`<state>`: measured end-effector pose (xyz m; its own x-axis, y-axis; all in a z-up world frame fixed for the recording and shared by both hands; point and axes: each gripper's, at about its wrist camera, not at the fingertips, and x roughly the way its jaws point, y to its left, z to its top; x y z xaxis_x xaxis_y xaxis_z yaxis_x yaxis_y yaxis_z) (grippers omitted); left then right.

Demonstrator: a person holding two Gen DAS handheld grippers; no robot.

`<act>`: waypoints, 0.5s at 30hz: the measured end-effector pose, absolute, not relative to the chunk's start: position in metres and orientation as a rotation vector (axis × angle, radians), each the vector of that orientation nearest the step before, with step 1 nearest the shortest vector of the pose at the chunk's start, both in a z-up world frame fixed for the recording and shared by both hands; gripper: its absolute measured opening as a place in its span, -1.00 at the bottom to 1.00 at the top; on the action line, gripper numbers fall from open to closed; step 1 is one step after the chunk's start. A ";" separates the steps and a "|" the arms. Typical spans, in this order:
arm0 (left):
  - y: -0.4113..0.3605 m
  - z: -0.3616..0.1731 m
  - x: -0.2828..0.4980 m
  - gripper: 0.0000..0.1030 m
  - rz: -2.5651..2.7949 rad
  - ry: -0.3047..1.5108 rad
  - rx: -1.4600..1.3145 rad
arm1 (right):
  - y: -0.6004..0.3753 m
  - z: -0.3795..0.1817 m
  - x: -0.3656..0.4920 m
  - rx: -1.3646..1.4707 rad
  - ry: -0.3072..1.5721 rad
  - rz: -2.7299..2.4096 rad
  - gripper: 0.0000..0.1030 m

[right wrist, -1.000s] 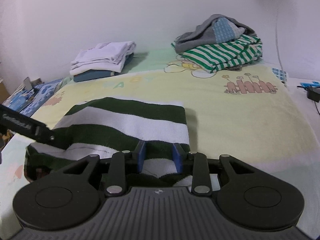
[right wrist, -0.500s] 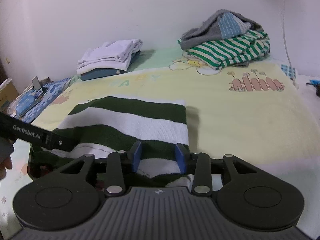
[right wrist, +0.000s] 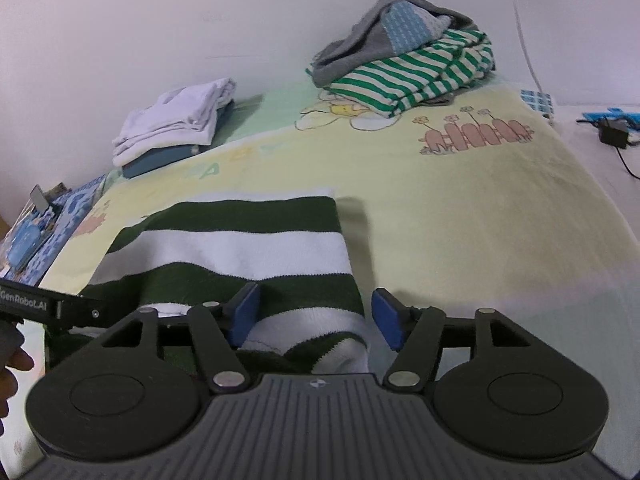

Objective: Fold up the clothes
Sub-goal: 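Push the bundle edges square with both open tools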

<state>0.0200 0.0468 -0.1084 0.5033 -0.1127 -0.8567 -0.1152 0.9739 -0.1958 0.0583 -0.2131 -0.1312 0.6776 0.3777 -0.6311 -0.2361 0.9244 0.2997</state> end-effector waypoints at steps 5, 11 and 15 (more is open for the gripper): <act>0.052 -0.111 0.021 0.99 -0.032 1.049 -0.263 | -0.209 -0.128 0.059 0.178 0.757 0.326 0.27; 0.057 -0.114 0.022 0.99 -0.070 1.048 -0.280 | -0.209 -0.114 0.059 0.133 0.757 0.325 0.20; 0.057 -0.110 0.021 0.99 -0.084 1.028 -0.261 | -0.220 -0.102 0.058 0.155 0.739 0.336 0.01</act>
